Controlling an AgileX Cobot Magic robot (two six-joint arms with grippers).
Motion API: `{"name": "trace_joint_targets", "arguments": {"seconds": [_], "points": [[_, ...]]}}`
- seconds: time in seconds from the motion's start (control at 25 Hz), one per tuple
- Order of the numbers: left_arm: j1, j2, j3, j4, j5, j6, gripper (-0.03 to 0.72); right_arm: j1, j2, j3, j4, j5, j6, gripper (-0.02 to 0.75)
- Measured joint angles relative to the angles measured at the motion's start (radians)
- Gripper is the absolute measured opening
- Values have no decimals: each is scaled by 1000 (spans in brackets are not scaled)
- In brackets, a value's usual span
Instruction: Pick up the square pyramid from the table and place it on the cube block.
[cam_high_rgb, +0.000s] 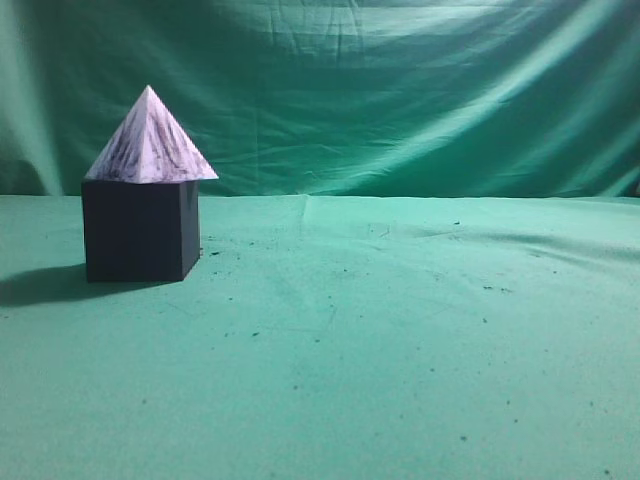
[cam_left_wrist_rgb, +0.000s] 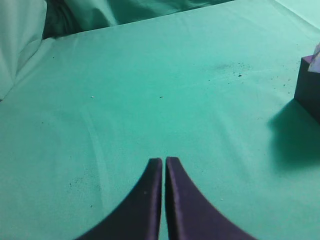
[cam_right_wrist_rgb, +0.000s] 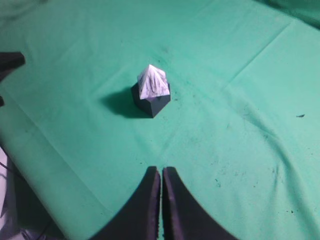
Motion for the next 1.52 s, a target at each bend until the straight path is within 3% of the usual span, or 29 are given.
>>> {"name": "trace_joint_targets", "arguments": {"seconds": [0.28, 0.6, 0.76, 0.92, 1.12, 1.36, 1.52], "points": [[0, 0, 0, 0, 0, 0, 0, 0, -280, 106, 14, 63, 0, 0], [0, 0, 0, 0, 0, 0, 0, -30, -404, 126, 19, 79, 18, 0], [0, 0, 0, 0, 0, 0, 0, -149, -461, 208, 19, -33, -40, 0], [0, 0, 0, 0, 0, 0, 0, -419, -596, 469, 34, -363, -66, 0], [0, 0, 0, 0, 0, 0, 0, -623, -751, 725, 51, -597, -68, 0], [0, 0, 0, 0, -2, 0, 0, -775, -825, 983, 49, -678, -78, 0], [0, 0, 0, 0, -2, 0, 0, -815, -825, 1128, 41, -727, -83, 0]]}}
